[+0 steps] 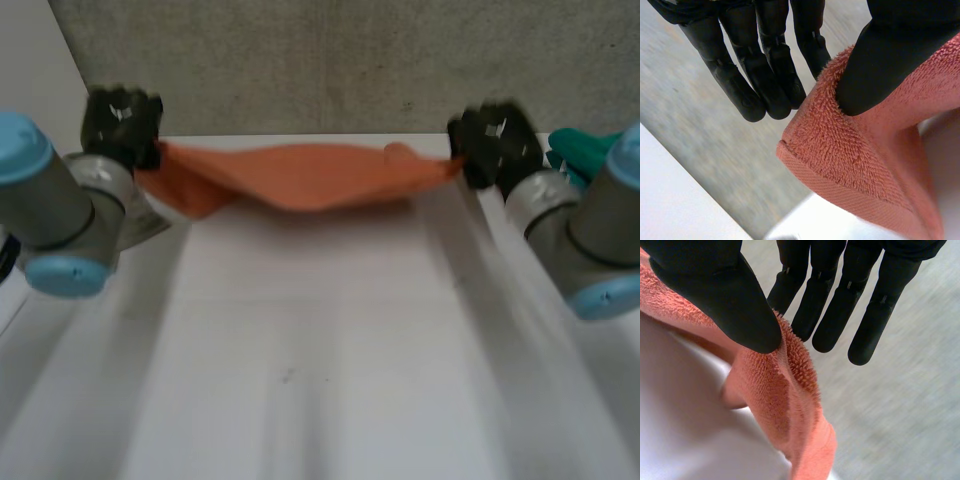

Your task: Fold the laundry.

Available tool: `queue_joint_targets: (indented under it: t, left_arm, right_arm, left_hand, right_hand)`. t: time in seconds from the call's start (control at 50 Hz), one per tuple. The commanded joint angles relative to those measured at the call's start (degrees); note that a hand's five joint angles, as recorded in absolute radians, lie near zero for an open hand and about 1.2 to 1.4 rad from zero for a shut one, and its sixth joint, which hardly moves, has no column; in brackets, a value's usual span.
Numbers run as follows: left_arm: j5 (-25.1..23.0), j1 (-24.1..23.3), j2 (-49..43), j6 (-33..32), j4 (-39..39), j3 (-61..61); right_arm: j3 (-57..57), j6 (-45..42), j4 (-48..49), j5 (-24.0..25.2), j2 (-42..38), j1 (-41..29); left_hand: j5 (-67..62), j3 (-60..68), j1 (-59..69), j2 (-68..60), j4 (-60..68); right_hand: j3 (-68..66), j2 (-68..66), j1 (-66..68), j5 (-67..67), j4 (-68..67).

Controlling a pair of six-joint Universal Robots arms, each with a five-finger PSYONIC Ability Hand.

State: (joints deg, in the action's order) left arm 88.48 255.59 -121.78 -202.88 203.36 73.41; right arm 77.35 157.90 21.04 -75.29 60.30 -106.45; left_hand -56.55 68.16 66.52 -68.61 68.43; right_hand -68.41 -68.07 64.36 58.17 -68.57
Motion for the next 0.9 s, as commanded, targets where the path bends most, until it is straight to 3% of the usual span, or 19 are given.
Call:
queue_joint_targets:
  t: [0.02,0.08,0.12,0.14,0.22,0.36,0.66,0.9]
  left_arm:
    - [-2.0,1.5,-1.3,-4.4,1.5,7.4]
    - [-1.9,2.3,-1.0,-4.7,1.5,8.6]
    - [-1.9,2.7,-0.8,-4.8,1.4,8.7]
    - [-1.9,3.1,-0.5,-4.8,1.2,8.6]
    - [-2.2,3.6,0.4,-4.7,-0.1,8.6]
    - [-2.0,4.0,1.5,-4.7,-1.8,8.6]
    - [-1.9,5.3,3.2,-4.7,-6.1,8.2]
    - [-2.1,5.4,5.0,-4.6,-8.5,8.3]
  right_arm:
    - [1.8,0.0,-1.7,1.7,-6.8,1.2]
    - [0.4,1.2,-3.0,1.1,-9.4,1.9]
    - [-0.5,2.1,-3.7,0.6,-10.4,2.3]
    - [-1.4,3.6,-4.8,-0.1,-11.2,2.7]
    - [-3.3,7.4,-7.5,-2.0,-12.5,3.8]
    - [-5.9,14.3,-12.3,-4.9,-13.4,5.7]
    - [-8.1,22.5,-19.5,-2.7,-14.1,6.3]
    - [-9.7,29.8,-20.9,-5.2,-16.8,4.2]
  left_hand:
    - [-13.4,11.8,13.5,-11.4,11.6]
    - [-13.4,11.8,13.5,-11.4,11.6]
    - [-13.4,11.8,13.5,-11.4,11.6]
    - [-13.4,11.8,13.5,-11.4,11.6]
    - [-13.4,11.8,13.5,-11.4,11.6]
    - [-13.4,11.8,13.5,-11.4,11.6]
    - [-13.4,11.8,13.5,-11.4,11.6]
    - [-13.4,11.8,13.5,-11.4,11.6]
  right_hand:
    - [-11.6,-11.9,15.6,11.8,-11.4]
    - [-11.6,-11.9,15.6,11.8,-11.4]
    - [-1.4,-1.7,5.4,1.6,-1.2]
    - [10.0,9.7,-6.0,-9.8,10.2]
    - [24.1,23.7,-20.0,-23.8,24.2]
    - [27.1,26.8,-23.1,-26.9,27.3]
    - [26.9,26.6,-22.9,-26.7,27.1]
    - [21.4,21.1,-17.4,-21.2,21.6]
